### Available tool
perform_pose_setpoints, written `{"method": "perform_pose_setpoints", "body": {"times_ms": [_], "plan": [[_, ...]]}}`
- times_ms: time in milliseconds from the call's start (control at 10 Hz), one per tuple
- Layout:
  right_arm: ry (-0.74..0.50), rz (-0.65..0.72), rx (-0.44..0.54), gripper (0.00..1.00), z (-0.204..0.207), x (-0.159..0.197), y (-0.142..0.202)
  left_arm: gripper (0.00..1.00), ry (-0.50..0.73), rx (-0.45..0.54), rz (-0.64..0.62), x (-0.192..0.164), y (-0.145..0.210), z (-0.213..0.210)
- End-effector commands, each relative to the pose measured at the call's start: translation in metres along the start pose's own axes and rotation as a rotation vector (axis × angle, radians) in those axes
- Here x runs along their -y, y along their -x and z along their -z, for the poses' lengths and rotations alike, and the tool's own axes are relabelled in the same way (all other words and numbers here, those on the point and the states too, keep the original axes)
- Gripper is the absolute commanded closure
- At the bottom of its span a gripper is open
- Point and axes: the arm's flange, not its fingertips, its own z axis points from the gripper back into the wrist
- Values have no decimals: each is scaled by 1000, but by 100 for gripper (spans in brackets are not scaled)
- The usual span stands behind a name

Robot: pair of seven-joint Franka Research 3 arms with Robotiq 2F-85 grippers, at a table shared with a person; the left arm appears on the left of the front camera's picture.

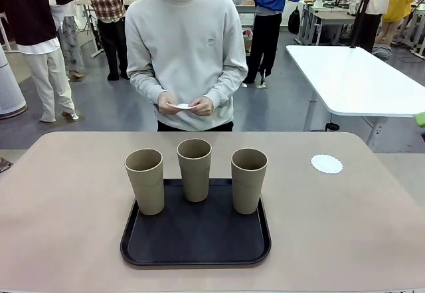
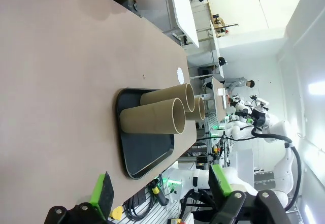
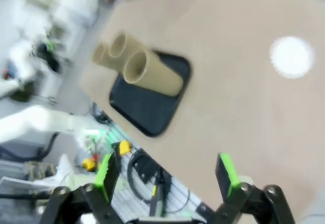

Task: Place coasters on the table and set cups on them.
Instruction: Pick up one Reusable plastic cup and place it on a coaster set by the human.

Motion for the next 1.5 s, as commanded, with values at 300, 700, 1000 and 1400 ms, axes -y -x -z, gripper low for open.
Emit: {"method": "perform_pose_setpoints", "body": {"times_ms": [300,700,1000,1400], "plan": [[-133,-386,253,0,99,6,-38,0,8,3,11,-2,0,-1],[19,-522,305,0,128,1,-36,0,8,3,11,-2,0,-1],[-13,-489,310,0,119,-3,-44,0,8,3,11,-2,0,-1],[-335,-940,7,0,134,5,-27,0,8,3,11,-2,0,-1]]}}
